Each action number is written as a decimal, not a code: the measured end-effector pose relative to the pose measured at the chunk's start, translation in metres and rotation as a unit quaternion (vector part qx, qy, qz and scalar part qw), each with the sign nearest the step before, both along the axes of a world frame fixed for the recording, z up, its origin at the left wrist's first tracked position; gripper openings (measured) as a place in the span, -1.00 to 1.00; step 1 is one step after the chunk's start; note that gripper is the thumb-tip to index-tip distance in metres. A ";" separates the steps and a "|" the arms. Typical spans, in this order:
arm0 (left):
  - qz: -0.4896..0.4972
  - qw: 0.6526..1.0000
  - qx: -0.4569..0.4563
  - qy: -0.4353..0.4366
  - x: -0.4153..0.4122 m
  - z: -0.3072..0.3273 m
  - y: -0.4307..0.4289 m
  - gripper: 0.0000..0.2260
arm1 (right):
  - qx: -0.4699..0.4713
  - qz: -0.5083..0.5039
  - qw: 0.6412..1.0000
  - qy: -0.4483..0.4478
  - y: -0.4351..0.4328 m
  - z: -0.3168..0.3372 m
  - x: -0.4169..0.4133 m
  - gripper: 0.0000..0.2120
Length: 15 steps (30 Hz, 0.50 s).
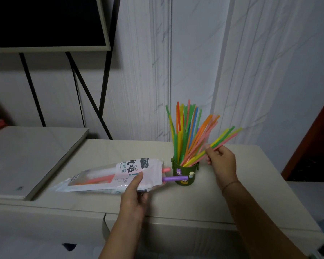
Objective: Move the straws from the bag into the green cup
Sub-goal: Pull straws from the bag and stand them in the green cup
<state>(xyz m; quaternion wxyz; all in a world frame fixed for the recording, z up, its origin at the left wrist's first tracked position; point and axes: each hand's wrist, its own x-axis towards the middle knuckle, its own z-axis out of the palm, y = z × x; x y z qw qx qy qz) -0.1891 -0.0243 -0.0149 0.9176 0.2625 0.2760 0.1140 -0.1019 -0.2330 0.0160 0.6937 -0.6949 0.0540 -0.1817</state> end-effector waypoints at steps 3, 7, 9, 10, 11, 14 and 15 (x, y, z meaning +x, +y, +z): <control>-0.003 1.000 -0.001 -0.002 0.000 0.002 -0.004 -0.57 | -0.033 -0.011 0.999 0.000 0.002 0.001 0.000 -0.79; -0.002 1.000 -0.007 -0.002 0.000 0.003 -0.005 -0.57 | -0.043 0.017 0.999 0.016 0.001 0.000 0.001 -0.81; -0.001 1.000 -0.003 0.002 0.001 0.002 -0.004 -0.59 | -0.039 0.045 0.998 0.030 0.001 -0.001 -0.002 -0.81; -0.001 1.000 0.001 0.001 0.000 0.000 -0.003 -0.62 | -0.037 0.055 0.997 0.038 0.002 -0.002 -0.005 -0.80; -0.004 1.000 0.006 -0.003 0.000 -0.001 -0.002 -0.65 | -0.035 0.060 0.996 0.047 0.003 -0.003 -0.009 -0.78; -0.022 0.999 0.042 0.000 -0.002 -0.004 -0.006 -0.69 | -0.001 0.068 0.993 0.097 0.002 -0.011 -0.026 -0.78; -0.023 0.998 0.055 -0.002 -0.002 -0.005 -0.007 -0.69 | 0.013 0.077 0.990 0.119 0.003 -0.014 -0.033 -0.78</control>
